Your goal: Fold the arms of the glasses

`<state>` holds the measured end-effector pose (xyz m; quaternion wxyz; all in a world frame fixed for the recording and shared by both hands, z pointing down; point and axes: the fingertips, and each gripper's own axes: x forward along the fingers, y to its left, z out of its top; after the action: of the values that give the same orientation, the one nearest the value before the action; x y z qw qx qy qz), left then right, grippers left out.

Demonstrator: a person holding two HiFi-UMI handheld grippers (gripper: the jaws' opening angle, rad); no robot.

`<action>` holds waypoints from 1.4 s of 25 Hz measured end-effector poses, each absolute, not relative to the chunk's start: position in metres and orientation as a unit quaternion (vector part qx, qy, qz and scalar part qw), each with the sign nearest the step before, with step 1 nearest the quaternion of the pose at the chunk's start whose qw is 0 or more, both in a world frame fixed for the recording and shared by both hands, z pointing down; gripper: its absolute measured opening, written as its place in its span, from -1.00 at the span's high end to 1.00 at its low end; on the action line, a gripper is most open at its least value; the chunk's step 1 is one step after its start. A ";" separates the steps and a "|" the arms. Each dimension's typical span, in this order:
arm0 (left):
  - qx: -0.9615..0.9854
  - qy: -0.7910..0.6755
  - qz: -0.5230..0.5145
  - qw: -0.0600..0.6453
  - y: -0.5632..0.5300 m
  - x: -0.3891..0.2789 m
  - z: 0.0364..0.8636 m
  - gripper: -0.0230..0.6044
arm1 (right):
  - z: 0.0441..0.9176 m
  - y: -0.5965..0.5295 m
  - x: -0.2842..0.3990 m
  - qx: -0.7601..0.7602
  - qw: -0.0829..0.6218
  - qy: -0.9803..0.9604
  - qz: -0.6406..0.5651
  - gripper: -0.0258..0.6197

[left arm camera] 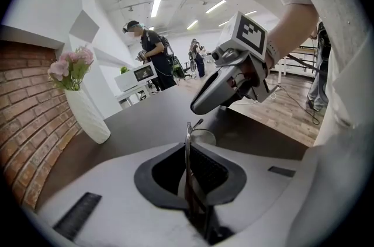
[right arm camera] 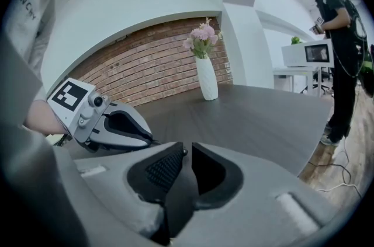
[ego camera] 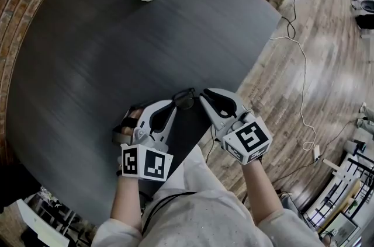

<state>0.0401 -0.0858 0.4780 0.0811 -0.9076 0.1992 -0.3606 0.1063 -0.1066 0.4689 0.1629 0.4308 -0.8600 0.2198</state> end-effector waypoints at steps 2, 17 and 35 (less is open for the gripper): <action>-0.910 0.206 -0.351 0.078 -0.086 0.040 0.475 0.86 | 0.469 -0.105 0.105 0.430 0.162 -0.860 0.220 0.77; -0.914 0.239 -0.325 0.047 -0.085 0.028 0.462 0.65 | 0.460 -0.097 0.102 0.436 0.155 -0.862 0.209 0.77; -0.913 0.359 -0.192 -0.015 -0.074 -0.012 0.404 0.65 | 0.414 -0.080 0.093 0.430 0.138 -0.880 0.147 0.73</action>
<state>-0.0116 -0.0738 0.4039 -0.0146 -0.9131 0.3595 -0.1918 0.0930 -0.0799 0.4144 0.1383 0.4297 -0.8802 0.1465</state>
